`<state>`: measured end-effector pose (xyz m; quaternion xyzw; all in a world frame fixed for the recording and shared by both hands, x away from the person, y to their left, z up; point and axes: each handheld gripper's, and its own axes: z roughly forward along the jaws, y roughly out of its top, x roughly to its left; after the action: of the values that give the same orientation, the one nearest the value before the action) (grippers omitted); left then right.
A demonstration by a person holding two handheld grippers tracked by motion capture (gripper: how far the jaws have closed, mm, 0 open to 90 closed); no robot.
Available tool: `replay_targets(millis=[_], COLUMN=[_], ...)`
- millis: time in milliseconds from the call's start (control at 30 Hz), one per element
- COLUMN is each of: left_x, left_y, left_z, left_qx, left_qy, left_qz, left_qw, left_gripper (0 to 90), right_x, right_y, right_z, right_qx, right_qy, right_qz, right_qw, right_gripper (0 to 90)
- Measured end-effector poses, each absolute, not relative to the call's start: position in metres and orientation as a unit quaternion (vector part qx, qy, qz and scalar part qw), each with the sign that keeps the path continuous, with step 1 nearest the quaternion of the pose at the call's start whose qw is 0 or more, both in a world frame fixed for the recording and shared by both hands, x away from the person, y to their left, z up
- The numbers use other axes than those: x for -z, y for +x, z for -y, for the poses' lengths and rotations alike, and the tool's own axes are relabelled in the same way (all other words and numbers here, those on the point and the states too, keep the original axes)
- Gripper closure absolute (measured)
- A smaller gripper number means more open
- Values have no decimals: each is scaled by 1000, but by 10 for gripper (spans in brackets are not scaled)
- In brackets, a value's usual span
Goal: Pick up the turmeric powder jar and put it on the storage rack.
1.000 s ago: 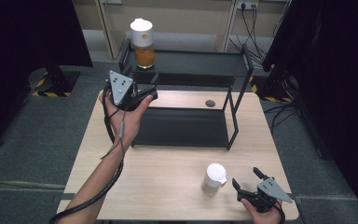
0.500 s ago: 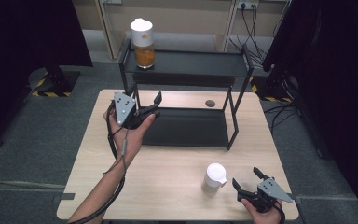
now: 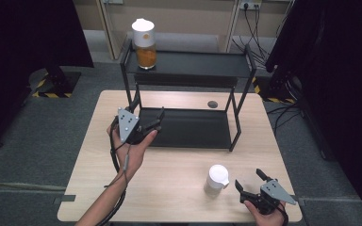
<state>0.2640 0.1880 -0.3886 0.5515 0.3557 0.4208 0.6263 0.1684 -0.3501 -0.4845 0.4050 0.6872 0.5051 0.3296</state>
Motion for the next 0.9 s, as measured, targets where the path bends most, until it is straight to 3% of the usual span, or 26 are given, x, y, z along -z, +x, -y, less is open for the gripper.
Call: replay_targets(millis=[900], left_x=[455], left_y=[235], left_z=[-191], left_qx=[-391], left_qy=[595], left_qz=[-365], left_qw=[600], left_gripper=[132], right_x=[485], right_y=[168], right_z=[351], right_qx=[-508], right_qy=[405], right_qz=[-685], right_qw=[329], right_gripper=[67])
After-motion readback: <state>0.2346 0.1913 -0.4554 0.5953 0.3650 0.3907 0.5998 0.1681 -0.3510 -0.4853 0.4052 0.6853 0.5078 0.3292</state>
